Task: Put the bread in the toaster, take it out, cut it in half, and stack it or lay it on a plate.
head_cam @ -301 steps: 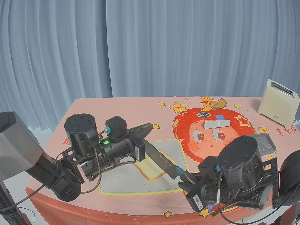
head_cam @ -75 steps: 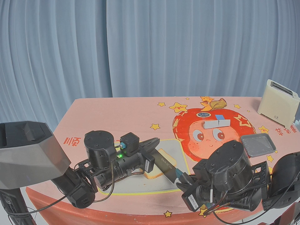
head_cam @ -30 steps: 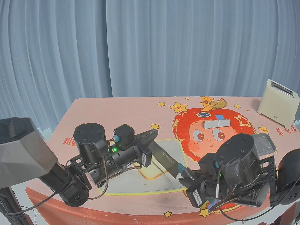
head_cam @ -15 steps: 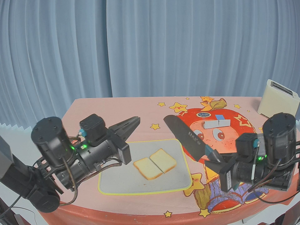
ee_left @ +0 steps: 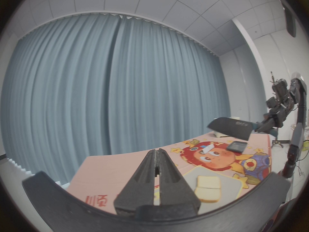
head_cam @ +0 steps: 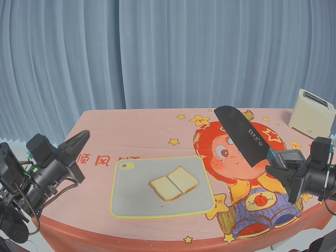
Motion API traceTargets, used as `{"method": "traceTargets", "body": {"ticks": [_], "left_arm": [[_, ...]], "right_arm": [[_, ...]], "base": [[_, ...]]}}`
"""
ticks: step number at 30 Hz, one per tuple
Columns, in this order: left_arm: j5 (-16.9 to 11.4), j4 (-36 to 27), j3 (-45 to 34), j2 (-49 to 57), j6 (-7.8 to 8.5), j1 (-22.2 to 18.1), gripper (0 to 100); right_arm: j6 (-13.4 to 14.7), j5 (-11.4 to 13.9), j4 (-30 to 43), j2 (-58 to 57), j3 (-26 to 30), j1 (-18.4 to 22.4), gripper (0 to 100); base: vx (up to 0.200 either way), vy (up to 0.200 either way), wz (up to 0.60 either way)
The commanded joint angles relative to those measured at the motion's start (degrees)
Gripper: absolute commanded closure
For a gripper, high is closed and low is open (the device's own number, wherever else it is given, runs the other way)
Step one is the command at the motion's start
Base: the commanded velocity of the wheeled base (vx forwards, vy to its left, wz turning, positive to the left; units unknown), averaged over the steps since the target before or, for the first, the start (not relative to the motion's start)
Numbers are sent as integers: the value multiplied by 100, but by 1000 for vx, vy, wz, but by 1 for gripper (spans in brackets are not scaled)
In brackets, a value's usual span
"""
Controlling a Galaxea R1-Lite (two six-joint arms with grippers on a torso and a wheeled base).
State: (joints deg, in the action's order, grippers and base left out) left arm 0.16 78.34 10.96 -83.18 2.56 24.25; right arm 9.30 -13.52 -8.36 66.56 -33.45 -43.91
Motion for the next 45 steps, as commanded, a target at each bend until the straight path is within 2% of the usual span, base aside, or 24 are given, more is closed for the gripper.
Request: {"method": "traceTargets", "body": {"ticks": [1,3,4,9,13,16,18,19,20,21,25,27,29,31,35,36,37,39,41,44,45], "left_arm": [[-16,6,-454,865,-142,-737,100],[46,-20,-586,1155,-274,-781,100],[72,-20,-648,1251,-282,-799,100],[142,-73,-1096,1919,-238,-1291,100],[142,-249,-1096,2605,-230,-1352,100],[134,-1207,-1096,3413,-142,-1546,100],[134,-1207,-1096,3413,-142,-1546,100],[107,-2174,-1096,4231,131,-1713,100],[107,-2226,-1096,4275,140,-1713,100],[81,-2815,-1087,4881,219,-1871,100],[81,-3624,-1087,5619,227,-1924,100],[90,-4406,-1096,6217,227,-1950,100],[90,-4670,-1096,6402,227,-1959,100],[90,-5505,-1096,6999,236,-2012,100],[90,-6700,-1096,7922,263,-2029,100],[90,-6700,-1096,7922,263,-2029,100],[98,-6867,-1096,7992,236,-2020,100],[98,-6805,-1096,7957,201,-2020,100],[107,-7060,-1096,7948,87,-2029,100],[90,-7755,-1096,7948,-159,-2029,100],[90,-7816,-1096,7948,-256,-2029,100]], "right_arm": [[-25,165,45,-530,102,260,100],[1,165,54,-539,120,269,100],[10,165,45,-548,128,287,100],[-34,271,-25,-530,190,831,100],[-51,271,-34,-592,163,884,100],[-60,271,-25,-715,172,849,100],[-60,271,-25,-715,172,849,100],[-60,271,-34,-723,155,867,100],[-60,271,-34,-723,146,875,100],[-60,280,-34,-732,137,893,100],[-69,280,-43,-723,137,893,100],[-157,280,-34,-715,146,893,100],[-201,280,-43,-715,155,893,100],[-227,280,-43,-723,146,902,100],[-245,280,-51,-838,120,911,100],[-245,280,-51,-846,120,911,100],[-236,288,-43,-943,93,911,100],[-245,280,-43,-978,67,902,100],[-236,280,-43,-996,58,911,100],[-236,280,-43,-996,58,911,100],[-236,280,-34,-996,58,911,100]], "base": [[0,0,0],[0,0,0],[0,0,0],[0,0,0],[0,0,0],[0,0,0],[0,0,0],[0,0,0],[0,0,0],[0,0,0],[0,0,0],[0,0,0],[0,0,0],[0,0,0],[0,0,0],[0,0,0],[0,0,0],[0,0,0],[0,0,0],[0,0,0],[0,0,0]]}}
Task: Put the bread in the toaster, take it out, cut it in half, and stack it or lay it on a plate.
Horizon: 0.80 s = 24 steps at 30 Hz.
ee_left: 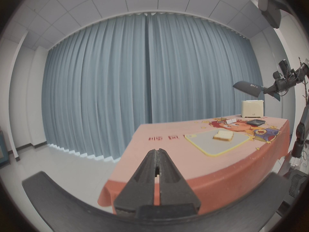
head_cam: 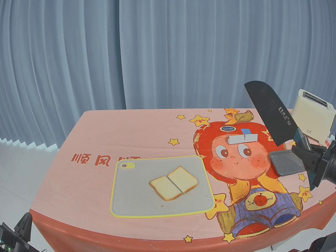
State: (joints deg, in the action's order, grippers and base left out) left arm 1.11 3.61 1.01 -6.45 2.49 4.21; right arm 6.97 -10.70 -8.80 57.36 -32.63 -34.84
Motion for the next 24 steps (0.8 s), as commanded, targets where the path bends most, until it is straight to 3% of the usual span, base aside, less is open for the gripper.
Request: {"method": "traceTargets", "body": {"ticks": [1,9,24], "left_arm": [[-14,-352,-101,267,-284,-34,100],[30,-334,-101,539,-301,-447,100],[-5,-352,-101,619,-301,-429,100]], "right_arm": [[-12,-11,10,-76,-24,4,100],[-12,-11,1,-58,-59,83,100],[-3,-11,1,-5,-32,118,100]], "base": [[0,0,0],[0,0,0],[0,0,0]]}}
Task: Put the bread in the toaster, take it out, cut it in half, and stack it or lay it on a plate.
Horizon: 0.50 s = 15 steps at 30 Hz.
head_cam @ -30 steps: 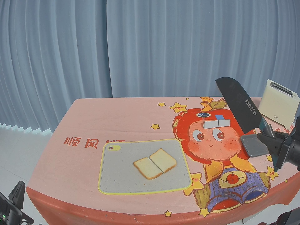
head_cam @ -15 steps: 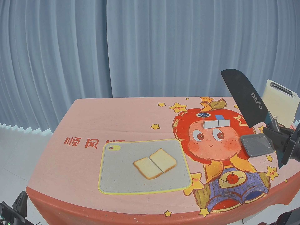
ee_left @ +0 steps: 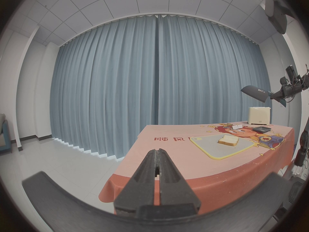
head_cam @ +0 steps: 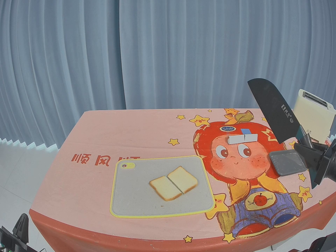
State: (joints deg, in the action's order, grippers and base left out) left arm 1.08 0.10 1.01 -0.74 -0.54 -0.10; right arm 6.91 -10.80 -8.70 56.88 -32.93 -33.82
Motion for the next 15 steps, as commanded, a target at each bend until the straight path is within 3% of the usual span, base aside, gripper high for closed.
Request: {"method": "traceTargets", "body": {"ticks": [1,15], "left_arm": [[-3,-1,-101,48,1,-8,100],[-3,-1,-101,48,1,1,100]], "right_arm": [[3,-1,0,42,6,42,100],[-6,-71,0,104,23,165,100]], "base": [[0,0,0],[0,0,0]]}}
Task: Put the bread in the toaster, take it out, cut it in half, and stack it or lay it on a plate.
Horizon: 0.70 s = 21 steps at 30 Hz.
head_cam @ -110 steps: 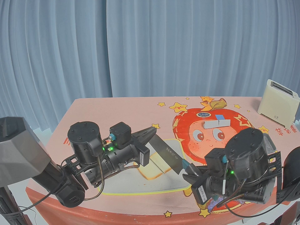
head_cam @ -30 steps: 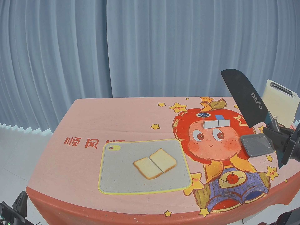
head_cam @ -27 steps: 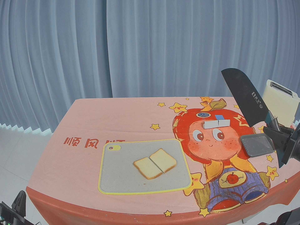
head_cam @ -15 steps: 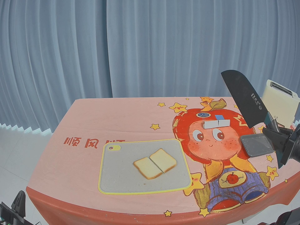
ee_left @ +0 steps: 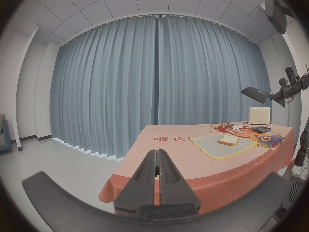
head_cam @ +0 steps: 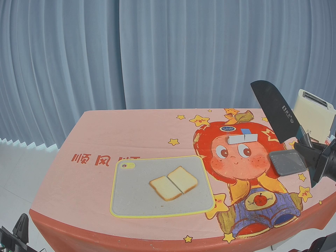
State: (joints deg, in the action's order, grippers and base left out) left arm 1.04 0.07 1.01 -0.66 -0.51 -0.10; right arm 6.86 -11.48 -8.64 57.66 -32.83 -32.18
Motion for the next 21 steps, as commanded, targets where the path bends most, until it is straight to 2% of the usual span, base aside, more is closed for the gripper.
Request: {"method": "traceTargets", "body": {"ticks": [1,5,7,10,11,12,13,21], "left_arm": [[2,1,-101,39,-2,1,100],[2,1,-101,39,-2,1,100],[2,1,-101,39,-2,1,100],[2,1,-101,39,-2,1,100],[2,1,-101,39,-2,1,100],[2,1,-101,39,-2,1,100],[2,1,-101,39,-2,1,100],[2,1,-101,39,-2,1,100]], "right_arm": [[8,-12,-6,26,5,2,100],[17,-47,-15,79,-13,116,100],[17,-170,21,114,-13,230,100],[17,-504,12,184,-4,169,100],[17,-504,12,184,-4,169,100],[52,-662,-6,333,-4,177,100],[78,-715,-6,377,-4,177,100],[166,-741,3,527,22,212,100]], "base": [[0,0,0],[0,0,0],[0,0,0],[0,0,0],[0,0,0],[0,0,0],[0,0,0],[0,0,0]]}}
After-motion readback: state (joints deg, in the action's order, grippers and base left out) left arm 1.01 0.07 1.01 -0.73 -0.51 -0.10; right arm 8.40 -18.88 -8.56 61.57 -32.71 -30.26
